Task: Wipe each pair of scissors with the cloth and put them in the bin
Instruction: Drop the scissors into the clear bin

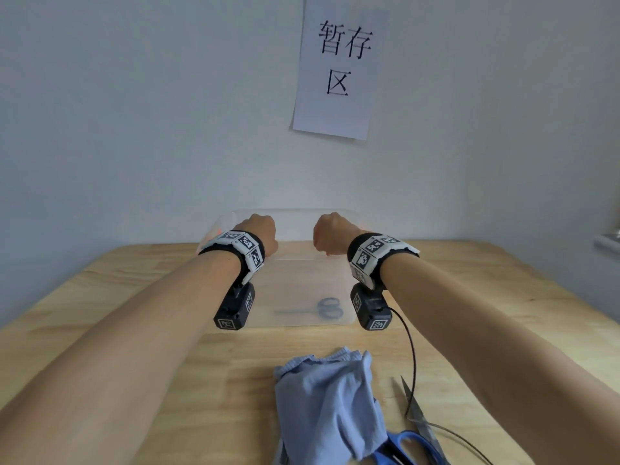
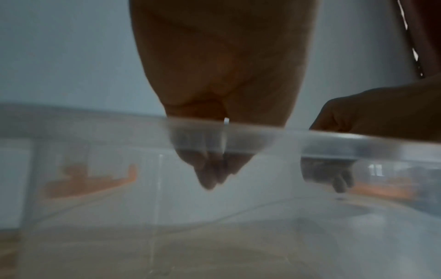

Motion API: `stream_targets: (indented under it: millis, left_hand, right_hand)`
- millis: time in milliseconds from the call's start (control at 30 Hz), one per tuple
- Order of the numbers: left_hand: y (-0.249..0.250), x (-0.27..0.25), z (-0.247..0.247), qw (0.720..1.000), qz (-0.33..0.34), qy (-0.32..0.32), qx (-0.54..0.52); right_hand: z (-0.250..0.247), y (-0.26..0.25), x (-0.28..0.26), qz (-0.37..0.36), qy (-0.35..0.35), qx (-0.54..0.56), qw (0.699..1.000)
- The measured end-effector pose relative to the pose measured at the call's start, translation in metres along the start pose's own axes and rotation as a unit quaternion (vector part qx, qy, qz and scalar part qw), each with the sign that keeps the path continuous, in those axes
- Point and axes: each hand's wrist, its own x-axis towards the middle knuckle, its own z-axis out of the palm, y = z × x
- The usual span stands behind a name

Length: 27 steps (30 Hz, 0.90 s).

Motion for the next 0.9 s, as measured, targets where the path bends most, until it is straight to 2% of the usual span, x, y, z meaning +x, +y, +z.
stream_targets:
  millis: [100, 300, 433, 633, 900]
  left_hand:
    - [0.004, -0.023, -0.016, 0.999, 0.013, 0.042, -0.023]
    - [0.015, -0.07, -0.033, 0.994, 0.045, 0.08, -0.053]
    - [0.025, -0.1, -0.036, 0.993, 0.056, 0.085, -0.062]
    - [0.04, -0.136, -0.041, 0.991, 0.065, 0.089, -0.072]
    - [0.061, -0.173, -0.027, 0.991, 0.078, 0.068, -0.09]
  right_hand:
    - [-0.006, -0.007, -0.021, -0.02, 0.032, 0.023, 0.999]
    - [-0.017, -0.012, -0.069, -0.043, 0.063, 0.027, 0.997]
    - [-0.026, -0.008, -0.097, -0.052, 0.133, 0.045, 0.989]
    - [-0.03, -0.002, -0.14, -0.046, 0.138, 0.067, 0.987]
    - [-0.012, 0.007, -0.186, -0.032, 0.124, 0.06, 0.99]
